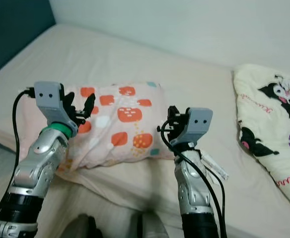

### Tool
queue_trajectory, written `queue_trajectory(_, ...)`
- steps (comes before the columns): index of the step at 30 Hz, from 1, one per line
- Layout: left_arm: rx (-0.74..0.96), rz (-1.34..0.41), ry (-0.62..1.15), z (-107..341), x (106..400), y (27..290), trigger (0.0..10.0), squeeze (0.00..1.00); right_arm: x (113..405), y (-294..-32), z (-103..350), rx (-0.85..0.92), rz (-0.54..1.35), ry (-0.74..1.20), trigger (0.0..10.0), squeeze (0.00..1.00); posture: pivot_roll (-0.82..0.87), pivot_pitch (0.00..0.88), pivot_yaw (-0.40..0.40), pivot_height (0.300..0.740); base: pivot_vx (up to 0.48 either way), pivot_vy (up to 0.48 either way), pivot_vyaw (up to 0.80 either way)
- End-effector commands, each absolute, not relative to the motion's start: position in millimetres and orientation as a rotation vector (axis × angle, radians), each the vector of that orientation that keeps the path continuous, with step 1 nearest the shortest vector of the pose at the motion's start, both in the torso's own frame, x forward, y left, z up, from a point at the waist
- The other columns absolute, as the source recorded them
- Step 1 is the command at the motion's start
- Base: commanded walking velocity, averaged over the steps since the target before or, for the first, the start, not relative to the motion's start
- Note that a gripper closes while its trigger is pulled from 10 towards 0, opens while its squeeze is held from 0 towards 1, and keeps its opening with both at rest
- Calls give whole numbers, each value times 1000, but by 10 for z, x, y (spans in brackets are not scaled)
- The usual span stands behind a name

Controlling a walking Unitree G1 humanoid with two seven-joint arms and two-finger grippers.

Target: Clean up the room

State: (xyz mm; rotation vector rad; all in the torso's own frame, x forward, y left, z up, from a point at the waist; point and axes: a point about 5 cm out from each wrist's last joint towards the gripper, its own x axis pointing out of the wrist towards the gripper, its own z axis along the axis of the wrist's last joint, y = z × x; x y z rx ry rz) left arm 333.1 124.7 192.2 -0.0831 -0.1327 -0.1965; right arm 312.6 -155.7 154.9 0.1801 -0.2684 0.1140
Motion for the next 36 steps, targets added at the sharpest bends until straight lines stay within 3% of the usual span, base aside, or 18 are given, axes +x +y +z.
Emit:
queue_trajectory(1,-68,-189,-101,1830,3328,1252,10000,0,3104,-1592,1473,173,101,-245,10000,0,-51,78,15,736,0,0,0)
queue_trajectory(27,-38,-257,-89,1771,3321,1107,10000,0,3106,-1622,1396,192,61,-216,10000,0,-53,88,20,740,0,0,0)
queue_trajectory(36,-29,-262,-95,1777,3324,1106,10000,0,3109,-1613,1396,192,64,-218,10000,0,-52,90,20,740,0,455,0)
